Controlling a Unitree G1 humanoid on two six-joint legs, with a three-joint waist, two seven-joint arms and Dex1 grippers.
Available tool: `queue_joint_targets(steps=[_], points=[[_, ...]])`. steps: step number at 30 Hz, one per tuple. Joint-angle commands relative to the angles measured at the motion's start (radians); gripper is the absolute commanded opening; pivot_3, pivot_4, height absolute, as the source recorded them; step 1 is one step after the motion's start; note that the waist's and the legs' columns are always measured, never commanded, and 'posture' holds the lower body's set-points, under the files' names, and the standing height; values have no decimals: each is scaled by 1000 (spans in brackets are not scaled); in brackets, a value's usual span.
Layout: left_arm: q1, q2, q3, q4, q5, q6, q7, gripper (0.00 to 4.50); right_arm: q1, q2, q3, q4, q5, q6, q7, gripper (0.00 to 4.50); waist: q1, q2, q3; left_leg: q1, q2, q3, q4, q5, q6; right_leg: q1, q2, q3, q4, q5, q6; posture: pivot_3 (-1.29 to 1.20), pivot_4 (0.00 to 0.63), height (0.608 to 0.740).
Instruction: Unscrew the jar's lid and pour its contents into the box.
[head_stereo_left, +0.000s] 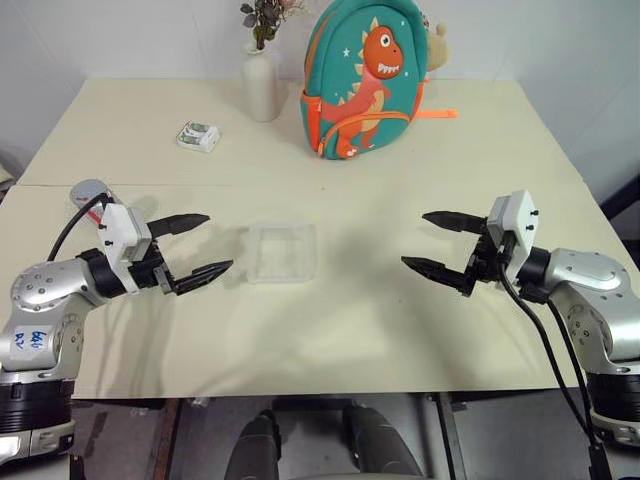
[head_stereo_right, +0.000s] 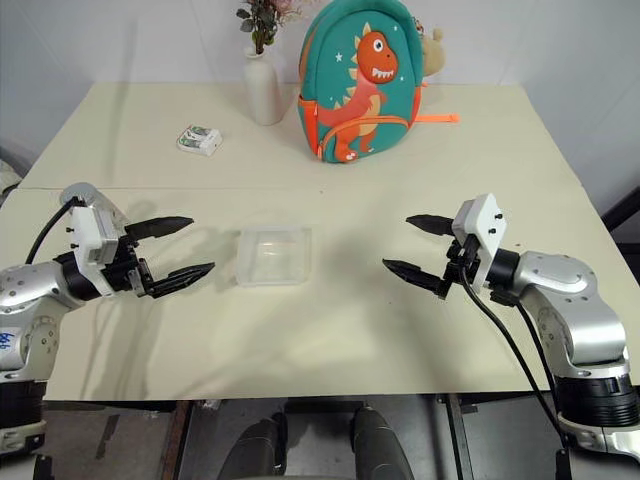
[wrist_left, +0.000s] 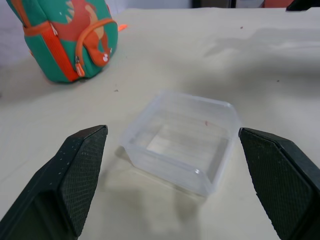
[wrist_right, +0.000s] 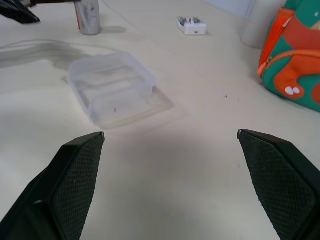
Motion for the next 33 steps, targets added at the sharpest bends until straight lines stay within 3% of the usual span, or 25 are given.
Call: queue_joint_targets(steps=[1,7,15,19,23,33], points=[[31,3,51,-63,-11,-25,22,4486,-23,16,-2,-6,9,-27,9,4500,-1,0,0,0,0,0,0,0,0,0,0,0,1,0,0,0,150,740],[166,-29,129,-123,15,-61,111,4486,-95,66,41,39,14,-34,25,4500,-6,0,0,3,0,1,1,0,0,2,0,1,2,0,-1,0,150,740],[424,-264,344,-248,74,-119,448,4486,-292,196,129,122,-26,-98,41,4500,-2,0,0,4,1,2,1,0,0,2,0,3,2,0,-1,0,150,740],[337,-359,373,-184,99,-117,657,4486,-365,216,131,106,-18,-37,0,4500,15,0,0,4,0,0,4,0,0,3,0,1,4,0,0,0,150,740],[212,-331,335,-78,161,-93,750,4486,-389,248,143,89,-25,-37,-36,4500,26,-2,-1,4,0,-2,7,0,0,5,0,-1,3,0,-1,0,150,740],[-22,-217,288,241,212,-112,788,4486,-391,232,112,69,-45,-64,-76,4500,22,-3,-2,3,1,-2,2,0,0,1,1,-2,5,0,-2,0,150,740]])
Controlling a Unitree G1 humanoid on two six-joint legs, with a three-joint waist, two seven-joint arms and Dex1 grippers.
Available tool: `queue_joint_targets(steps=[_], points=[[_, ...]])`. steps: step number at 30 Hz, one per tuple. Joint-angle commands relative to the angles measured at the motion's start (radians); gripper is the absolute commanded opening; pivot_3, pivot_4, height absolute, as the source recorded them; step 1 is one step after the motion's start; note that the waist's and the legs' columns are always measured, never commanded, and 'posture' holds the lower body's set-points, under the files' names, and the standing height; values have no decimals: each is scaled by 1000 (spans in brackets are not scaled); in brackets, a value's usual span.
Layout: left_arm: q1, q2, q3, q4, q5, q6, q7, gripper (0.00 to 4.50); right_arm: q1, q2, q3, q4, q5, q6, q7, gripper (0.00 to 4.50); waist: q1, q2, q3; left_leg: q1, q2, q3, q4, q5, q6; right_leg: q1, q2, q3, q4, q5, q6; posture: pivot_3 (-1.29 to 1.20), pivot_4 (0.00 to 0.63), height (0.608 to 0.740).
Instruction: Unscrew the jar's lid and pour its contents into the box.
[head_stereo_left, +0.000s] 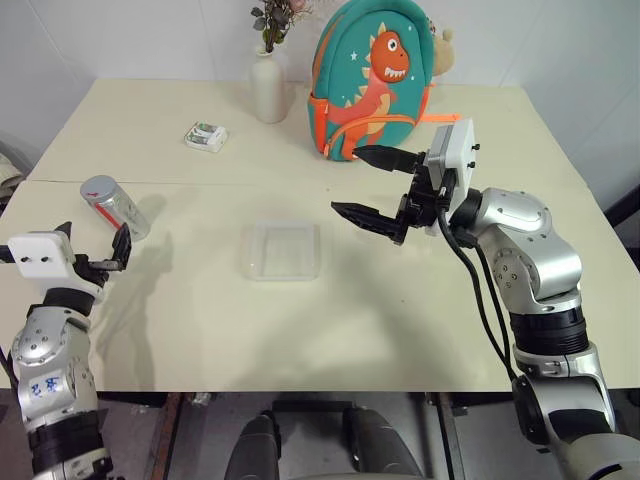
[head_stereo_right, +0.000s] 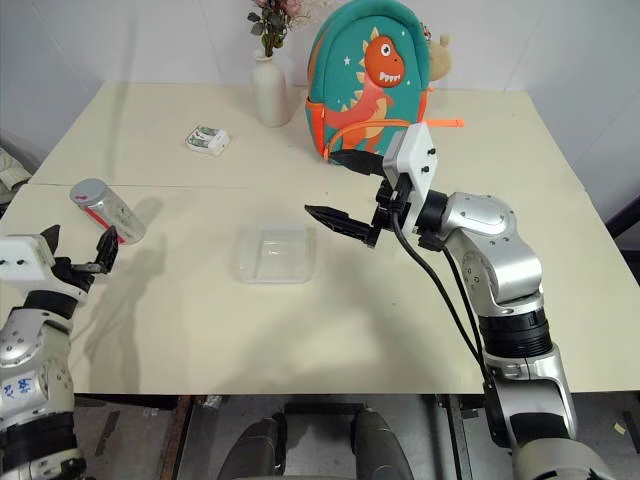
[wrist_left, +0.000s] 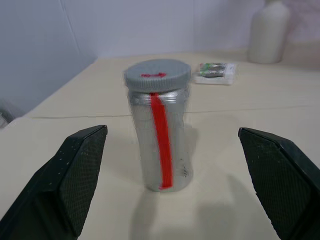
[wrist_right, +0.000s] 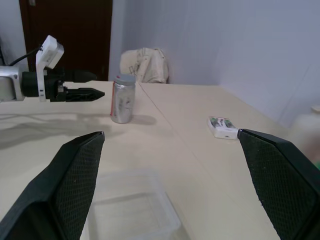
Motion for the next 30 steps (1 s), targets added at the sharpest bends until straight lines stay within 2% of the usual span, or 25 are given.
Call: queue_joint_targets(steps=[1,12,30], points=[[-50,44,-3,78,21,-31,9,4486,-15,-14,-46,-40,4,-22,-20,4500,0,0,0,0,0,0,0,0,0,0,0,0,0,0,0,0,150,740],[-250,126,-91,432,46,-152,-101,4486,13,-5,-64,-93,16,-1,-71,4500,1,0,0,0,0,0,0,0,-1,0,0,-1,1,0,0,0,150,740],[-385,194,-171,684,98,-274,-123,4486,62,-7,-87,-156,60,29,-143,4500,1,0,0,0,0,-1,0,0,-1,0,0,-1,3,0,0,0,150,740]])
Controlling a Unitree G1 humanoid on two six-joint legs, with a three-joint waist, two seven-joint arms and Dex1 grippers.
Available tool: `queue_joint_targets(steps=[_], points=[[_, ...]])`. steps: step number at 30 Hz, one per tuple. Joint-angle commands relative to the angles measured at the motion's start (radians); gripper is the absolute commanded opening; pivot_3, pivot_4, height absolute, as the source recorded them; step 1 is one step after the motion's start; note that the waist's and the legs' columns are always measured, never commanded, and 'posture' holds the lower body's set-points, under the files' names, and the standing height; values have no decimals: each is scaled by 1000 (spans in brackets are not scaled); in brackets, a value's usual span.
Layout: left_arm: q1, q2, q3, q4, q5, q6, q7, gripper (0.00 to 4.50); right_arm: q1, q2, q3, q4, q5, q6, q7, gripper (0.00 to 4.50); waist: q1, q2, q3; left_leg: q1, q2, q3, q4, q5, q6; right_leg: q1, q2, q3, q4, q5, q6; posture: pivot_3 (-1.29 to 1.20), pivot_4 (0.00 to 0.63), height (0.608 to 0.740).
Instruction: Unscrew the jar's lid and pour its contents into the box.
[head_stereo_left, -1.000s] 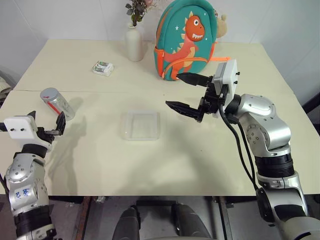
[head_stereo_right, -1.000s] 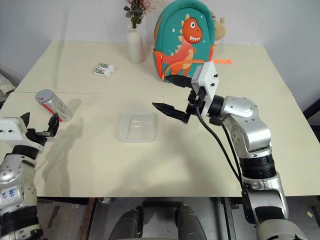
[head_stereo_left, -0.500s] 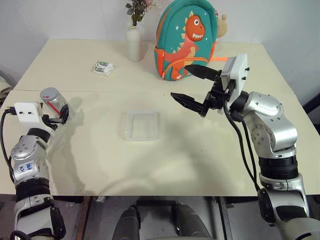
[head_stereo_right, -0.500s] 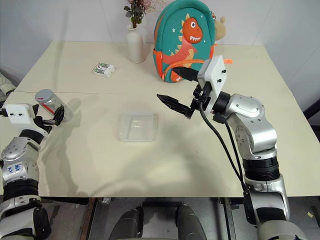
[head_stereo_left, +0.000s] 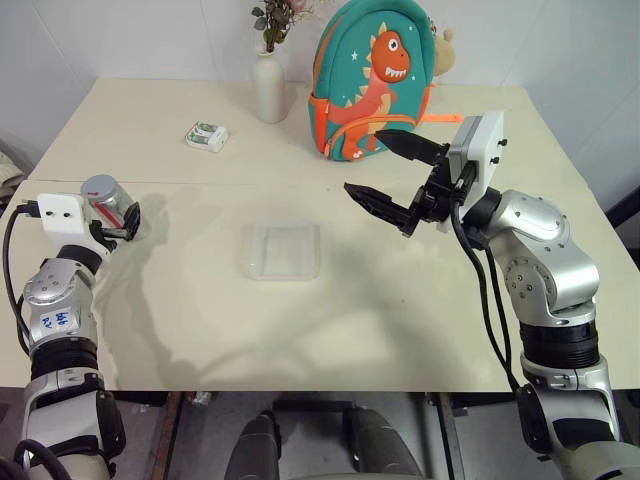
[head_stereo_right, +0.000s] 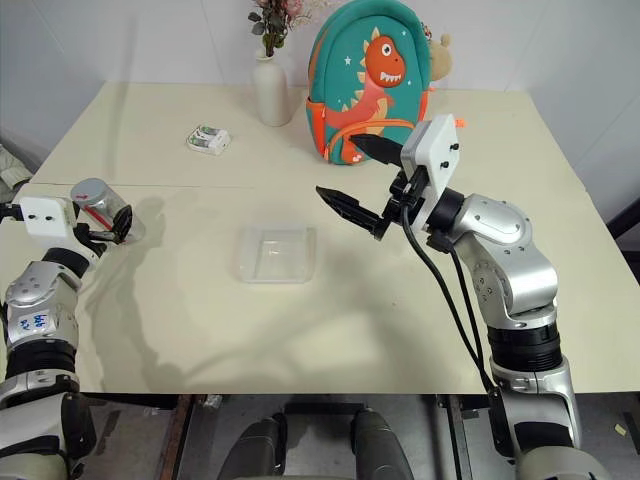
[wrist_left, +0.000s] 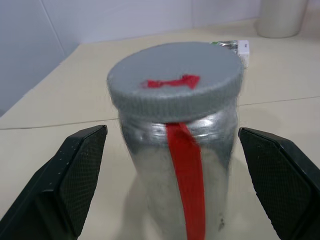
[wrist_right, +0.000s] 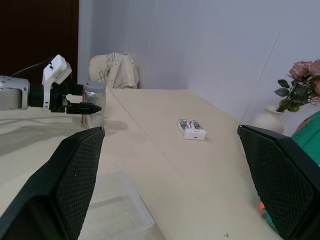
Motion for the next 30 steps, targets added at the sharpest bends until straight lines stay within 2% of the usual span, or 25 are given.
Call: queue_joint_targets(steps=[1,3,9,12,15,18,23,26,30], points=[[-38,33,-8,44,17,-43,-7,4304,6,-4,-35,-47,24,3,-14,4500,1,0,0,0,0,0,0,0,0,0,0,0,0,0,0,0,150,740],[-56,39,-15,80,21,-55,-12,3927,10,-4,-37,-53,28,8,-18,4500,2,0,0,0,0,0,0,0,0,0,0,0,0,0,0,0,150,740],[-97,50,-32,153,32,-85,-23,2108,13,-1,-38,-59,36,19,-26,4500,0,0,0,0,0,0,0,0,0,0,0,-1,0,0,0,0,150,740],[-91,44,-24,124,11,-88,-45,2108,13,-1,-37,-57,38,19,-27,4500,0,0,0,0,0,0,0,0,0,0,0,-1,0,0,0,0,150,740],[-16,29,-24,-80,-48,-51,-141,2108,17,-3,-36,-62,41,23,-27,4500,0,0,0,-1,0,0,0,0,0,0,0,-1,0,0,0,0,150,740],[120,26,-31,-437,-164,108,-240,2108,23,-6,-37,-73,48,35,-28,4500,0,0,0,-2,1,0,-1,0,0,-1,0,-1,0,0,0,0,150,740],[232,62,-54,-828,-335,382,-338,2108,10,8,-28,-95,81,96,-47,4500,0,0,0,-2,2,-1,-1,0,-1,-1,-1,-1,0,-1,-1,0,150,740],[222,64,-99,-957,-405,524,-349,2108,-9,27,1,-104,85,148,-78,4500,-1,0,0,0,1,-2,-1,1,-1,0,0,-1,1,-1,-2,0,150,740],[149,4,-191,-1040,-496,724,-306,2108,-44,78,42,-127,89,215,-133,4500,-2,0,0,1,1,-2,0,1,0,1,0,-1,2,-1,-2,0,150,740]])
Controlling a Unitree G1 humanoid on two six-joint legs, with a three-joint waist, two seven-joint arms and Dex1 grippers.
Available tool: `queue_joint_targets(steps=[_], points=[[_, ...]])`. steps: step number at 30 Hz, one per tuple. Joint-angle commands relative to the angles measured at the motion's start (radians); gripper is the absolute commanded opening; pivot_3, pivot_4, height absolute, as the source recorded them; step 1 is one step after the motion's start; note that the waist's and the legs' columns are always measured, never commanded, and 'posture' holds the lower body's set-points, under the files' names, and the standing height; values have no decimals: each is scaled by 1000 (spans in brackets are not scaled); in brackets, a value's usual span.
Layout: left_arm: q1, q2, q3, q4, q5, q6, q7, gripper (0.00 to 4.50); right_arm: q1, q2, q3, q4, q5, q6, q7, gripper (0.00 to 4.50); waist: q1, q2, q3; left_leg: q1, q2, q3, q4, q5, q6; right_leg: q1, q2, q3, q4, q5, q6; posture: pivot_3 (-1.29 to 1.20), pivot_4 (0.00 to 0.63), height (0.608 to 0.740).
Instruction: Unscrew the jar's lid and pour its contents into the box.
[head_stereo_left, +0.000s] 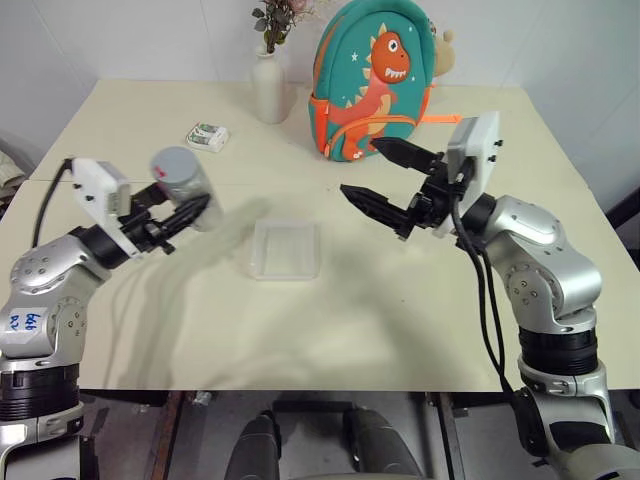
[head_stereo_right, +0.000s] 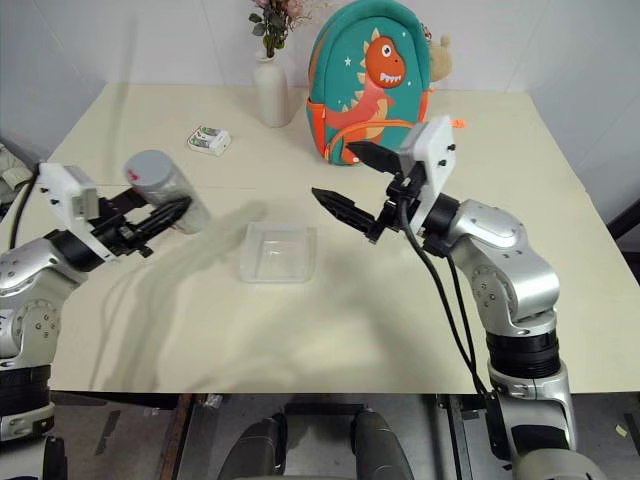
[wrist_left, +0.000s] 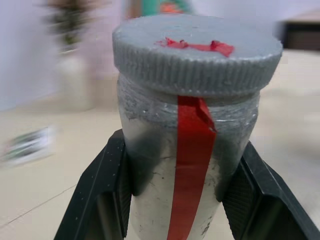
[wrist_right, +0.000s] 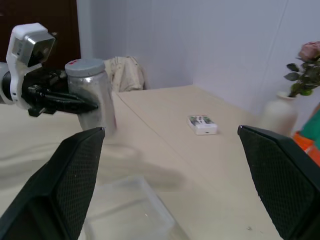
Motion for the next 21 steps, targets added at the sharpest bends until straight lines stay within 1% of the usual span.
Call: queue_joint_targets(steps=[1,5,11,15,21], points=[[-44,-32,-60,-81,-63,121,20,2108,-45,31,15,-64,29,66,-56,4500,-2,0,0,0,0,0,0,0,0,0,0,0,0,0,0,0,150,740],[-99,-84,-133,-96,-54,170,17,2108,-90,73,63,-85,28,163,-115,4500,-4,0,0,-2,0,-1,0,0,0,-2,1,0,0,0,0,0,150,740],[-120,-106,-204,-84,1,157,-23,2108,-137,120,96,-86,33,266,-162,4500,-3,0,0,-2,0,-1,-1,0,0,-3,1,0,-1,-1,0,0,150,740],[-133,-120,-225,-68,18,158,-31,2108,-155,132,126,-57,3,291,-169,4500,-1,0,0,-2,0,-1,-1,0,0,-3,1,-1,-1,-1,-1,0,150,740],[-138,-128,-232,-51,46,146,-52,2108,-166,128,131,-47,-4,325,-170,4500,-1,0,0,-3,0,-1,-1,0,0,-3,1,-1,-1,-1,-1,0,150,740]])
